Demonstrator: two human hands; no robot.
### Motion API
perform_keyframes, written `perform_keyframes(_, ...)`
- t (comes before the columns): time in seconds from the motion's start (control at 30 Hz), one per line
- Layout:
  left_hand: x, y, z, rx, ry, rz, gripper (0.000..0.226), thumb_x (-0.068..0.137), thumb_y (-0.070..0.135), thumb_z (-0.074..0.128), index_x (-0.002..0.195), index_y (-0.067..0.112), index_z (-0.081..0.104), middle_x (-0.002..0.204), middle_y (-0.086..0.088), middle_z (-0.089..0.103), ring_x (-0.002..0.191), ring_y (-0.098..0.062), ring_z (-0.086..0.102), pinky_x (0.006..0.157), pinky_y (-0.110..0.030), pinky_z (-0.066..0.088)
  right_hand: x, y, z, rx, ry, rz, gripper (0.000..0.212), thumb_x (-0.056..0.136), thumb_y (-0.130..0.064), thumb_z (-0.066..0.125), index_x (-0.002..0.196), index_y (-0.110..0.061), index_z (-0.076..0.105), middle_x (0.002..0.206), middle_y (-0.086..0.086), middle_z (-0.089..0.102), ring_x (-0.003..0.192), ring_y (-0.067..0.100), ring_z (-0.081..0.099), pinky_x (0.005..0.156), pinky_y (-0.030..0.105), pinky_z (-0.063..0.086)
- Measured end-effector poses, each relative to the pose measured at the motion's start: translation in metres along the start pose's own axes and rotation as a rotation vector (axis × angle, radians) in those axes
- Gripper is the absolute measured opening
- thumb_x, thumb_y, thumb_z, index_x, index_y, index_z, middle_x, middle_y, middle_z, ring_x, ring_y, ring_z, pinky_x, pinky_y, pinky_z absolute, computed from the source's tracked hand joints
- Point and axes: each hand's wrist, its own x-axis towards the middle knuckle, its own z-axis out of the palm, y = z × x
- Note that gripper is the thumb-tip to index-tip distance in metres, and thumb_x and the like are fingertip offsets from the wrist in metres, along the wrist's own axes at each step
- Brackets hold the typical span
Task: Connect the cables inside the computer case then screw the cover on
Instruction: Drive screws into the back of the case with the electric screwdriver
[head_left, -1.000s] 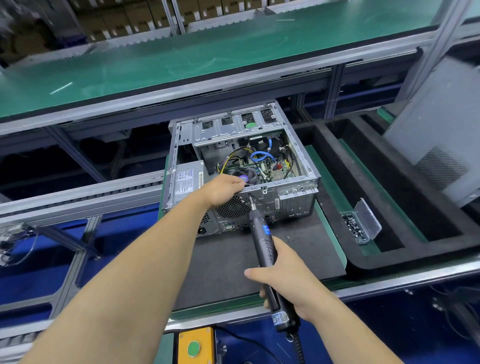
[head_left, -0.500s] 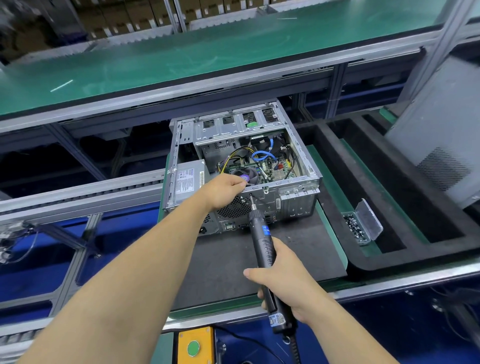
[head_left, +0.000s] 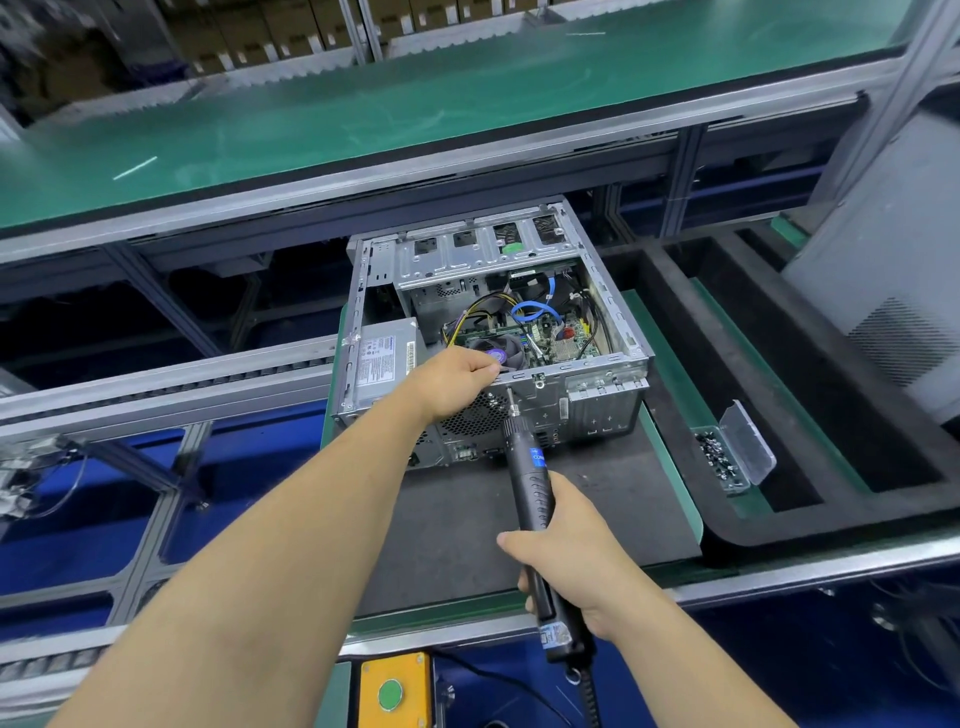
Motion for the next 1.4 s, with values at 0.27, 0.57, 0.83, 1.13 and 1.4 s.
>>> perform_keyframes(0.27, 0.000, 0.001, 0.004, 0.124, 0.070, -0.053, 0.033, 0.090, 0.045, 0.039, 0.069, 0.020, 0.037, 0.061, 0.007, 0.037, 0.062, -0.019, 0.036, 0.065, -0.034, 0.030, -0.001, 0.007, -0.013, -0.053, 0.037, -0.011, 0.029, 0.086, -0.015, 0.065, 0.100, -0.037, 0.053, 0.086, 0.010, 0.056, 0.047, 0.022, 0.053, 0.045, 0.029, 0.049)
perform_keyframes(0.57, -0.014, -0.001, 0.028, 0.540, 0.484, 0.059, 0.037, 0.090, 0.043, 0.033, 0.076, 0.023, 0.060, 0.057, 0.002, 0.051, 0.064, -0.027, 0.054, 0.050, -0.028, 0.036, -0.001, 0.046, -0.015, 0.305, 0.227, 0.165, 0.016, 0.093, -0.028, 0.065, 0.102, -0.018, 0.056, 0.076, 0.013, 0.058, 0.051, 0.029, 0.059, 0.053, 0.040, 0.054)
perform_keyframes(0.83, -0.026, 0.001, 0.045, 0.409, 0.743, 0.335, 0.026, 0.086, 0.027, 0.055, 0.103, 0.019, 0.073, 0.098, 0.001, 0.069, 0.091, -0.027, 0.058, 0.081, -0.039, 0.042, 0.032, 0.059, -0.018, 0.314, 0.597, 0.209, 0.028, 0.092, -0.033, 0.067, 0.111, -0.017, 0.053, 0.102, 0.014, 0.065, 0.091, 0.031, 0.064, 0.086, 0.045, 0.054)
perform_keyframes(1.13, -0.056, 0.024, 0.127, 0.239, 0.256, 0.559, 0.032, 0.088, 0.028, 0.043, 0.105, 0.016, 0.067, 0.090, -0.002, 0.065, 0.081, -0.027, 0.064, 0.066, -0.043, 0.052, 0.093, 0.040, -0.038, 0.130, 0.654, 0.219, 0.021, 0.090, -0.011, 0.071, 0.081, -0.008, 0.052, 0.081, 0.010, 0.061, 0.068, 0.022, 0.062, 0.046, 0.023, 0.052)
perform_keyframes(1.4, -0.042, 0.039, 0.176, 0.107, 0.307, 0.358, 0.031, 0.088, 0.031, 0.041, 0.097, 0.019, 0.068, 0.091, 0.006, 0.067, 0.081, -0.019, 0.064, 0.065, -0.038, 0.053, 0.098, 0.050, -0.081, -0.454, 0.425, 0.190, 0.027, 0.094, -0.015, 0.049, 0.069, -0.010, 0.058, 0.072, 0.006, 0.064, 0.064, 0.023, 0.059, 0.052, 0.030, 0.042)
